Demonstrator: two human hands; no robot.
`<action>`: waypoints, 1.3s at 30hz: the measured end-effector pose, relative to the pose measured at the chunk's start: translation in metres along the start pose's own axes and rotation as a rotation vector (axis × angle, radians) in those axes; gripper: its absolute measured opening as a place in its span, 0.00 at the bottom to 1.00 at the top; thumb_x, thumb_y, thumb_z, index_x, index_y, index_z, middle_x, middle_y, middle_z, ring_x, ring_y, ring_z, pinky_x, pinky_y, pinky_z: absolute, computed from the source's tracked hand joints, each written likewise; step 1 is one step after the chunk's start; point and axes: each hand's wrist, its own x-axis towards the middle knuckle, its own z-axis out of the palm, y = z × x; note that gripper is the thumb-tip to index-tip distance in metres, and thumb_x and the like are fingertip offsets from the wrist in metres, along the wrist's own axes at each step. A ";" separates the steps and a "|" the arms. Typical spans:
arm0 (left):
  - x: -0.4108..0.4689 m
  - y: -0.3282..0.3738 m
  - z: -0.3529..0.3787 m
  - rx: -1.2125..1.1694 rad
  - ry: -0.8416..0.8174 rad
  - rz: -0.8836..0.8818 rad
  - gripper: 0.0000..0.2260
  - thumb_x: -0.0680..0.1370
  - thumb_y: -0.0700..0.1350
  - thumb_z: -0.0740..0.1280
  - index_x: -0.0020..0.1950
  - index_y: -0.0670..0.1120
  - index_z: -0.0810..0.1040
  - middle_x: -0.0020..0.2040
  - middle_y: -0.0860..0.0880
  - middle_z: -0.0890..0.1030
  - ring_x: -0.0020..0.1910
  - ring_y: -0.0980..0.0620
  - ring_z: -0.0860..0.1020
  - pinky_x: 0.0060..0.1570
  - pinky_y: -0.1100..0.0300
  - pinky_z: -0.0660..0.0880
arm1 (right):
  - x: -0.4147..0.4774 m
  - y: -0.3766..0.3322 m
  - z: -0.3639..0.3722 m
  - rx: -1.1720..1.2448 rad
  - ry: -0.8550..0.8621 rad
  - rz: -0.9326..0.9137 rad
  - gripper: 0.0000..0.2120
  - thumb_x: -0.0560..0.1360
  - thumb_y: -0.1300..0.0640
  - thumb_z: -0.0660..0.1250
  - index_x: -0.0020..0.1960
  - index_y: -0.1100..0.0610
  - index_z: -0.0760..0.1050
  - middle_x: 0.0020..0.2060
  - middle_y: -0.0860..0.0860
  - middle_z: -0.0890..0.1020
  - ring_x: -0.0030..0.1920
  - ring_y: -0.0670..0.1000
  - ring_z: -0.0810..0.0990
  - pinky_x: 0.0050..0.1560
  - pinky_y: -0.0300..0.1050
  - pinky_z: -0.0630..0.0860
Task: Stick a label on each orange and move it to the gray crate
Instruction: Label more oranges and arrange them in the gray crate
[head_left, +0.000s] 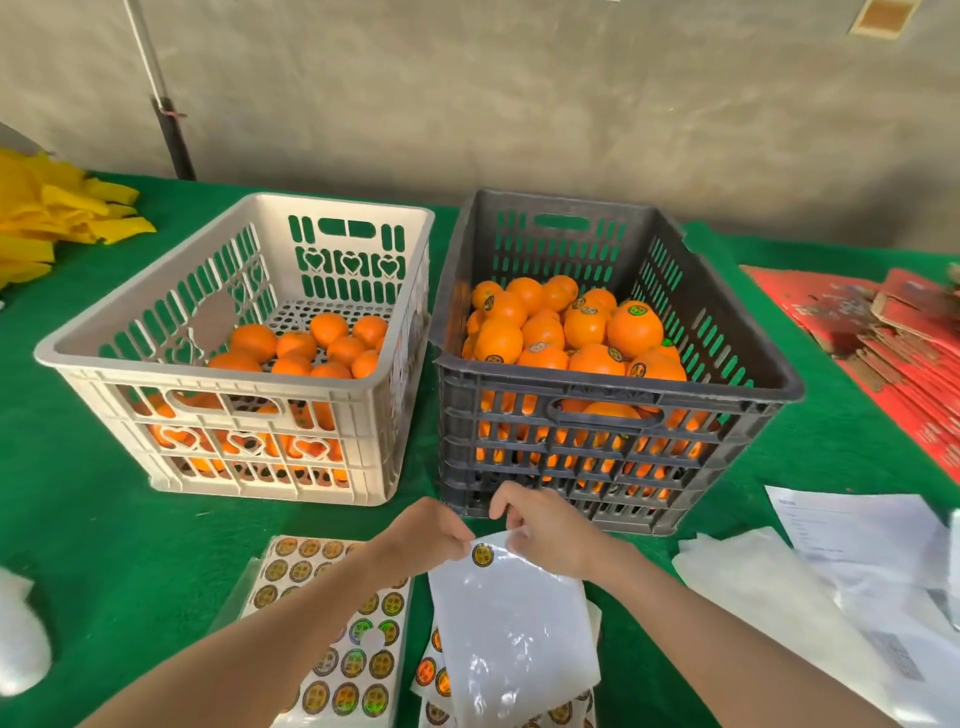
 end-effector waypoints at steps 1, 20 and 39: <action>0.000 0.002 -0.001 -0.015 0.001 -0.015 0.08 0.75 0.35 0.65 0.50 0.35 0.83 0.38 0.43 0.81 0.36 0.56 0.74 0.33 0.75 0.66 | -0.003 0.000 0.000 -0.018 0.050 -0.029 0.10 0.76 0.63 0.63 0.54 0.52 0.70 0.48 0.49 0.75 0.49 0.50 0.73 0.51 0.43 0.70; -0.006 0.010 -0.007 -0.006 -0.046 -0.050 0.07 0.78 0.37 0.62 0.46 0.36 0.79 0.33 0.42 0.71 0.33 0.56 0.66 0.31 0.71 0.63 | -0.015 -0.033 -0.001 0.229 0.342 -0.225 0.07 0.73 0.64 0.69 0.37 0.61 0.74 0.35 0.55 0.78 0.37 0.51 0.75 0.41 0.49 0.73; -0.030 -0.066 -0.291 -0.247 0.945 0.018 0.16 0.76 0.27 0.57 0.49 0.45 0.77 0.43 0.47 0.81 0.34 0.52 0.78 0.37 0.59 0.77 | 0.177 -0.195 -0.126 -0.244 0.342 -0.470 0.36 0.76 0.66 0.60 0.75 0.43 0.49 0.68 0.55 0.71 0.56 0.54 0.76 0.51 0.52 0.78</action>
